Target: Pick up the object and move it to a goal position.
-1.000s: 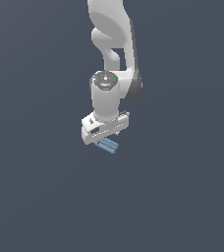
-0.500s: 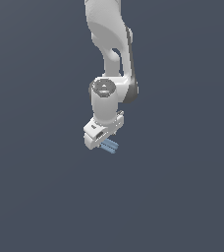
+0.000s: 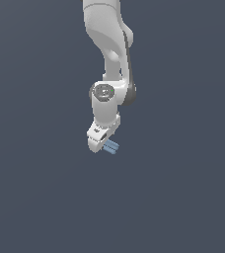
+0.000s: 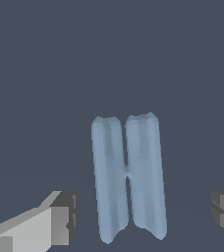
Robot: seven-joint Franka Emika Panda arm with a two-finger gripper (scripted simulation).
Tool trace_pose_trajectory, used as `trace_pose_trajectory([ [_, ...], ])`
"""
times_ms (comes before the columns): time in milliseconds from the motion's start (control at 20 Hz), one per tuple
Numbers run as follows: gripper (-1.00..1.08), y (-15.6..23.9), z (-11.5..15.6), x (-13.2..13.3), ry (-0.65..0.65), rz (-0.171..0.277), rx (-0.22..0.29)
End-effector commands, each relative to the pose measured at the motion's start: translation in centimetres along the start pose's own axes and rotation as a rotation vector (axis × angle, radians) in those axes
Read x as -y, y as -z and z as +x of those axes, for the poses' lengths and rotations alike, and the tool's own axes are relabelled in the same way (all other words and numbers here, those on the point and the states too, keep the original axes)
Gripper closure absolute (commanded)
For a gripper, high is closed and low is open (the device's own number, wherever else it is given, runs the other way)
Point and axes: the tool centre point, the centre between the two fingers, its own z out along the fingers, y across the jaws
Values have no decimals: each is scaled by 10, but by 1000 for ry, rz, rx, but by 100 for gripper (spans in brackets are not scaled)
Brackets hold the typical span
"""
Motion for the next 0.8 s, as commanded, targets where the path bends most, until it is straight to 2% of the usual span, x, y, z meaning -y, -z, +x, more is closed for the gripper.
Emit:
trace_pose_trajectory([
  [0,-92,-3,-1,2,36,2,-2],
  [750,-92,-19,-2,4,77,4,-3],
])
